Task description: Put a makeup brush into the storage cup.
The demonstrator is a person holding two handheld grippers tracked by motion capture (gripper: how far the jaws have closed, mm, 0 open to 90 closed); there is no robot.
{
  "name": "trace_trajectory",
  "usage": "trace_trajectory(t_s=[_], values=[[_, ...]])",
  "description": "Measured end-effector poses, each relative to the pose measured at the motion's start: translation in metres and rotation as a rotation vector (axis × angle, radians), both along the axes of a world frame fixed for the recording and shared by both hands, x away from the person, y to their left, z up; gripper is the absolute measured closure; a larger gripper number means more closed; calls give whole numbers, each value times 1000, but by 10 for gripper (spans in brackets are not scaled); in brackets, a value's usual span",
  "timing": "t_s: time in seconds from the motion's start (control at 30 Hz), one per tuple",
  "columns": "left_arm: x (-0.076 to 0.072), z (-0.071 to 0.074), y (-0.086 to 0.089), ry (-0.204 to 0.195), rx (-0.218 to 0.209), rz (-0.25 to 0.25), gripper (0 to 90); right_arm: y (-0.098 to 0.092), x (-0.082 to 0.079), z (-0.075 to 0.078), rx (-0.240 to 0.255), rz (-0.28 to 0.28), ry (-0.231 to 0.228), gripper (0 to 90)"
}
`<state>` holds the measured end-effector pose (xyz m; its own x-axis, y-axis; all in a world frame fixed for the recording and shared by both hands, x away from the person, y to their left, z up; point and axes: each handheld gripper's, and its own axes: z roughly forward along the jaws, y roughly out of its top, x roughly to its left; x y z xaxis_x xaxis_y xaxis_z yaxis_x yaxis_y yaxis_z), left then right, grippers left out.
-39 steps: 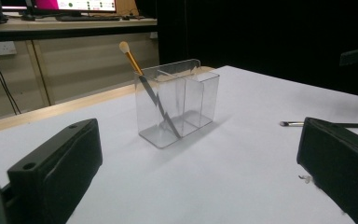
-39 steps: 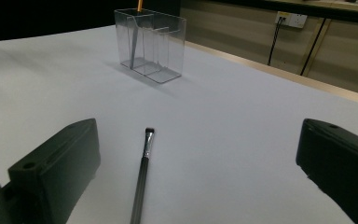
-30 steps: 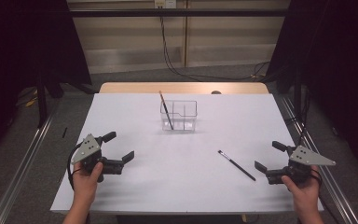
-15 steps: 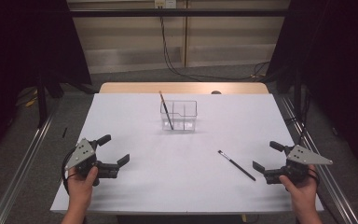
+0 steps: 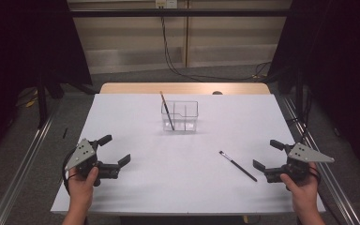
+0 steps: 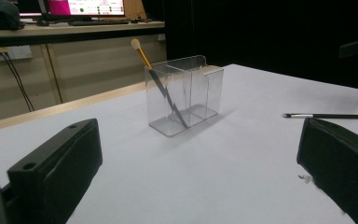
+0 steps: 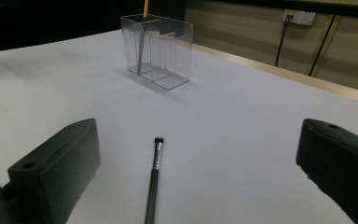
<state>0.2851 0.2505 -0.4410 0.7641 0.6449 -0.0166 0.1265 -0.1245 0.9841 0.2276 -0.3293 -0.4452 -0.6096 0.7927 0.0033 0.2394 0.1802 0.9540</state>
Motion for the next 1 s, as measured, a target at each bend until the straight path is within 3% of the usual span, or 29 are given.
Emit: trace_trajectory(t_s=[0.27, 0.47, 1.0], values=[[-2, 0, 5, -4, 4, 9, 0, 4, 6, 4, -14, 18, 5, 0], [0, 0, 8, -5, -20, 15, 0, 8, 11, 4, -17, 34, 13, 0], [0, 1, 6, -3, -35, 1, 0, 21, 25, 0, -17, 72, 82, 0]])
